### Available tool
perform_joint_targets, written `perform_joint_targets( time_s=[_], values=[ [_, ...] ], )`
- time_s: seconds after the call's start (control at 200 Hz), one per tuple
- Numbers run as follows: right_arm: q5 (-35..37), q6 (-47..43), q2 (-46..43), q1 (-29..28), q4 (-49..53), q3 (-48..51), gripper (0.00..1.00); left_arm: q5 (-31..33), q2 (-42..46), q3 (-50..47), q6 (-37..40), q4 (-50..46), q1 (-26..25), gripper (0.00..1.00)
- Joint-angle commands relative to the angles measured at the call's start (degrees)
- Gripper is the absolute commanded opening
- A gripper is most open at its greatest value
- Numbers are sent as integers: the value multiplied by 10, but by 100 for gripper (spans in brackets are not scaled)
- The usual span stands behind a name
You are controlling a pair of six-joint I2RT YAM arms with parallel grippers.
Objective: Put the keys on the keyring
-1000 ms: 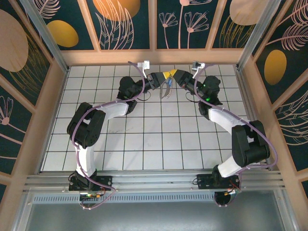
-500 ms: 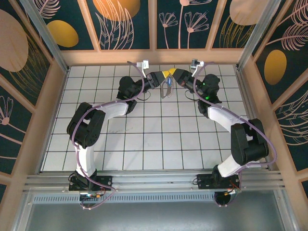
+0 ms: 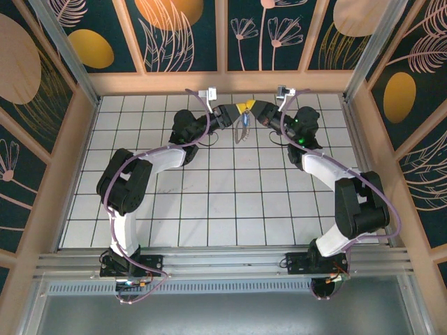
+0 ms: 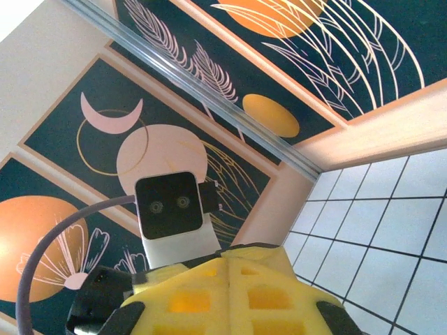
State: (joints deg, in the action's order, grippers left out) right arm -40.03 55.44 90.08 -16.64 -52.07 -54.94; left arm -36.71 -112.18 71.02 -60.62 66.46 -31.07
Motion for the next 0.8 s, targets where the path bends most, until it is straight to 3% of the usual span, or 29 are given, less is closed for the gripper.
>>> perform_joint_targets(
  time_s=[0.0, 0.255, 0.596, 0.796],
  values=[
    [-30, -10, -2, 16, -13, -23, 0, -8, 34, 11, 33, -8, 6, 35],
    [-70, -24, 9, 39, 6, -42, 0, -38, 42, 15, 46, -31, 35, 39],
    [-141, -55, 48, 59, 59, -94, 0, -152, 13, 122, 143, -216, 42, 41],
    [-164, -54, 53, 60, 51, -96, 0, -160, -4, 155, 176, -276, 42, 41]
  ],
)
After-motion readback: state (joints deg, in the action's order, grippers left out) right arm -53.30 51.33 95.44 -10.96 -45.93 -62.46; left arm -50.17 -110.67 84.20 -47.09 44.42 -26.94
